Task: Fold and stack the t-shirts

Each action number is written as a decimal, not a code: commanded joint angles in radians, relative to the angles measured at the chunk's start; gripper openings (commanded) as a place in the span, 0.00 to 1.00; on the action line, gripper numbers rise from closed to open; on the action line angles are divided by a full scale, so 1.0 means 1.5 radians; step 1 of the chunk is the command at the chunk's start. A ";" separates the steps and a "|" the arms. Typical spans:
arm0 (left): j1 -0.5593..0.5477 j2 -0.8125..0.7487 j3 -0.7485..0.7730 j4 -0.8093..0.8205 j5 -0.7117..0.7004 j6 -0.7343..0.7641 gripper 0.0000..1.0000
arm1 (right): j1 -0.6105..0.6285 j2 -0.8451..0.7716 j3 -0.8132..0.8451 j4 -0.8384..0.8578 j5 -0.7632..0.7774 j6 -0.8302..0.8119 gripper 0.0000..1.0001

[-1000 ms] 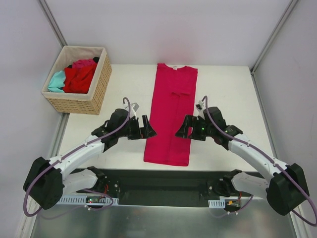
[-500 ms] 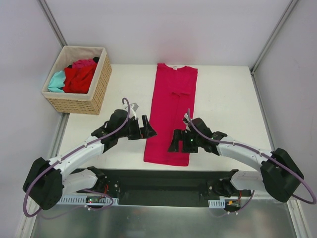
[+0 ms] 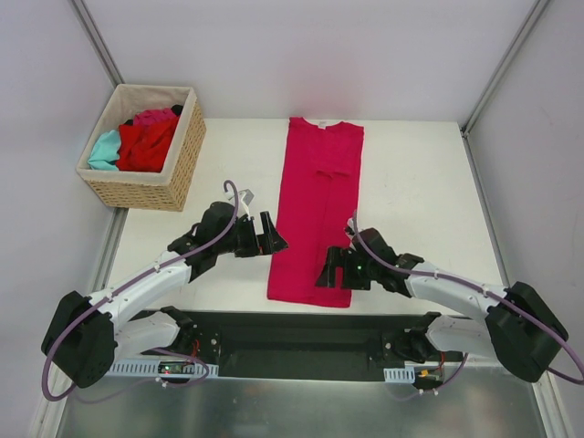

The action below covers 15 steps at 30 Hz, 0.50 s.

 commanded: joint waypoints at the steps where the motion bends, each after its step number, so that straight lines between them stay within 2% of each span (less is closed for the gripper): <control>1: -0.001 0.000 0.014 0.010 0.005 -0.007 0.99 | 0.003 -0.036 -0.034 -0.065 0.049 0.004 0.96; 11: -0.003 0.008 -0.005 0.019 0.023 -0.019 0.99 | 0.003 -0.074 -0.036 -0.097 0.075 -0.007 0.96; 15: -0.013 0.014 -0.040 0.045 0.032 -0.022 0.99 | 0.004 -0.070 0.014 -0.134 0.109 -0.044 0.96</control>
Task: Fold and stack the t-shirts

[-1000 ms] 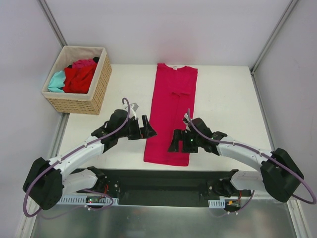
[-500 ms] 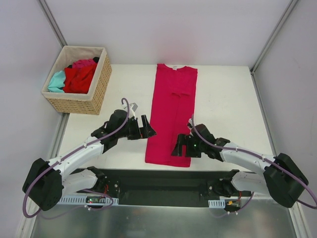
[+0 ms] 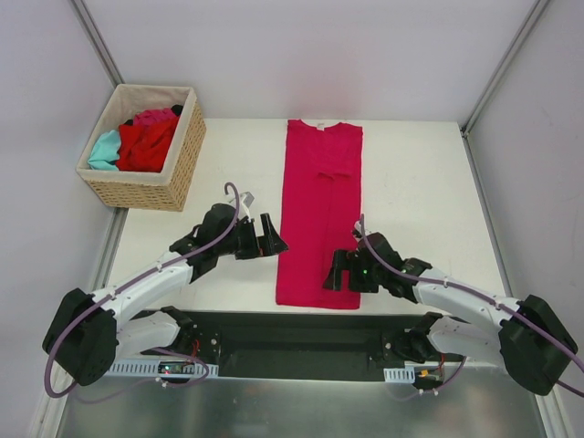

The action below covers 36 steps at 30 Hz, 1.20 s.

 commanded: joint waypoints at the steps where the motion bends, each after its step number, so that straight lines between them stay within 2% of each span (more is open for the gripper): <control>1: -0.017 0.003 -0.033 0.039 0.034 -0.009 0.99 | 0.003 -0.004 0.058 -0.104 0.061 -0.046 0.96; 5: -0.023 -0.035 -0.033 0.043 0.051 -0.001 0.99 | 0.003 -0.038 0.150 -0.156 0.086 -0.084 0.96; 8: -0.023 -0.077 -0.047 0.039 0.068 -0.004 0.99 | 0.003 -0.103 0.197 -0.221 0.164 -0.134 0.96; 12: -0.024 -0.118 -0.108 0.033 0.077 -0.031 0.99 | 0.003 -0.187 0.161 -0.276 0.187 -0.126 0.96; 18: -0.025 -0.154 -0.169 0.033 0.075 -0.063 0.98 | 0.003 -0.260 0.084 -0.286 0.182 -0.072 0.96; 23: -0.035 -0.116 -0.220 0.073 0.092 -0.097 0.97 | 0.002 -0.254 0.043 -0.278 0.164 -0.048 0.96; 26: -0.049 -0.086 -0.248 0.139 0.114 -0.124 0.97 | 0.002 -0.242 0.025 -0.259 0.153 -0.034 0.96; 36: -0.101 0.050 -0.261 0.307 0.177 -0.192 0.92 | 0.002 -0.172 -0.041 -0.175 0.086 0.014 0.99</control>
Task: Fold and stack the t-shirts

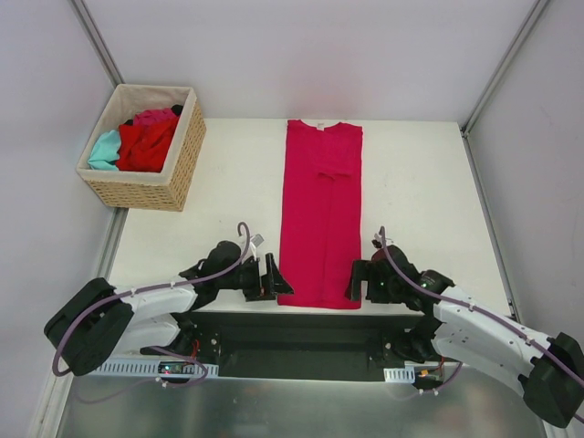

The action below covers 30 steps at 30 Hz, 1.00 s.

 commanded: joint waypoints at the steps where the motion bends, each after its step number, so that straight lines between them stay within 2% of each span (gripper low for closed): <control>1: -0.024 0.038 -0.021 0.060 0.033 -0.039 0.92 | 0.002 0.014 -0.019 0.038 -0.042 0.035 0.99; 13: -0.029 -0.082 -0.073 -0.046 0.005 -0.059 0.83 | 0.001 0.023 -0.035 0.051 -0.049 0.046 0.99; 18: -0.029 -0.081 -0.084 -0.041 -0.019 -0.050 0.75 | 0.002 0.028 -0.036 0.062 -0.058 0.051 0.90; 26: -0.028 0.036 -0.058 0.037 -0.015 -0.028 0.74 | 0.001 0.019 -0.047 0.057 -0.071 0.059 0.79; 30: -0.028 0.109 -0.049 0.081 -0.009 -0.027 0.71 | 0.001 -0.004 -0.057 0.045 -0.071 0.068 0.76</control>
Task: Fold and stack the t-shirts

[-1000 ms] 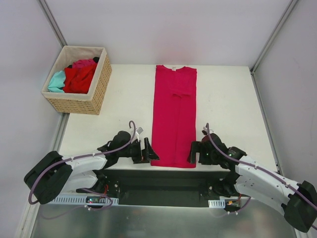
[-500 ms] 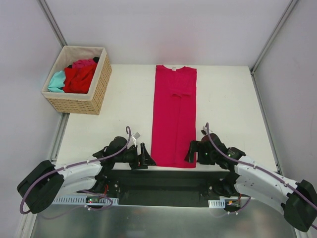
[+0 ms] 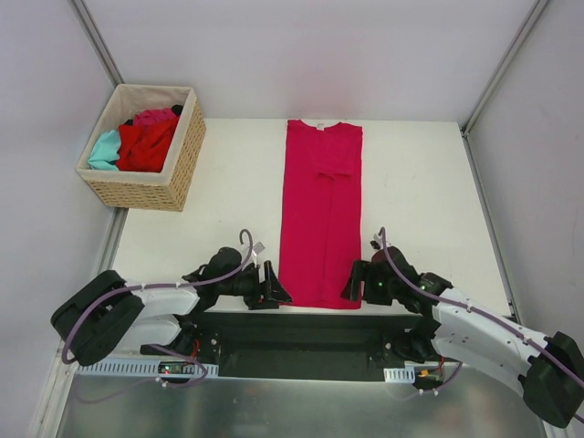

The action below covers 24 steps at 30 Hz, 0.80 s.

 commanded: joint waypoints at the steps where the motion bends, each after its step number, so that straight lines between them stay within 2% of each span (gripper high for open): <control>1: -0.008 0.071 -0.002 0.006 -0.026 0.032 0.69 | 0.001 -0.021 -0.022 -0.038 -0.009 0.018 0.76; 7: -0.007 0.074 0.001 -0.015 -0.048 0.039 0.61 | 0.001 -0.052 -0.022 -0.065 -0.005 0.023 0.76; 10: -0.008 0.072 0.005 -0.034 -0.056 0.046 0.48 | 0.001 -0.056 -0.021 -0.069 -0.011 0.023 0.73; 15: -0.007 0.086 0.006 -0.035 -0.057 0.046 0.36 | 0.001 -0.060 -0.019 -0.069 -0.020 0.030 0.68; 24: -0.007 0.104 0.015 -0.027 -0.057 0.048 0.27 | 0.002 -0.053 -0.017 -0.061 -0.023 0.031 0.68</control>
